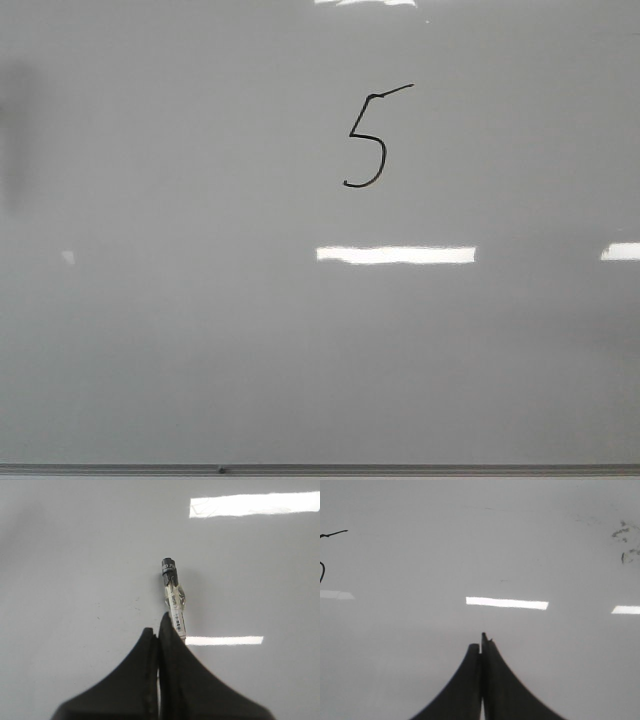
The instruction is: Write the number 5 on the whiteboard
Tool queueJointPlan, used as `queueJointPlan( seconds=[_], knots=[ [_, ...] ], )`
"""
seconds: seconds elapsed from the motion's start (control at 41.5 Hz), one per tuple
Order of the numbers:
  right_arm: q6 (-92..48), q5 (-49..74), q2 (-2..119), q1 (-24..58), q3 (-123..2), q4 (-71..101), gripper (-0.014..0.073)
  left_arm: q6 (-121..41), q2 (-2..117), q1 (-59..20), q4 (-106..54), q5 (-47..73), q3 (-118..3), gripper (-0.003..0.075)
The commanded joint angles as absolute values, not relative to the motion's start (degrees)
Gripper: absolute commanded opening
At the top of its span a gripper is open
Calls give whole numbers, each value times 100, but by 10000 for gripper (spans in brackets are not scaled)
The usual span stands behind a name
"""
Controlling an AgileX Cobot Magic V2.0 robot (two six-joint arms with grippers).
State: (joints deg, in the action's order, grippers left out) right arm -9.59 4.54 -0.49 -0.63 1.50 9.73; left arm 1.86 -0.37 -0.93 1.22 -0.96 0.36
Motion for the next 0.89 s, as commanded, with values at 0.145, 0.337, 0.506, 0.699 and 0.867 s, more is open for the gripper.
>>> queueJointPlan(
  seconds=[0.145,0.337,0.506,0.699,0.867],
  knots=[
    [-1000,-103,-172,-70,68,951,-69,192,-112,-117,79,-569,68,-20],
    [-1000,-150,-172,-70,68,951,-69,192,-112,-117,79,-569,68,-20],
    [-891,-207,-172,-70,68,951,-69,192,-112,-117,79,-569,68,-20],
    [-762,-289,-172,-70,68,903,-69,192,-112,-117,79,-569,68,-20],
    [-460,-355,-176,-246,68,531,-69,192,-112,-117,79,-569,68,-20]
  ],
)
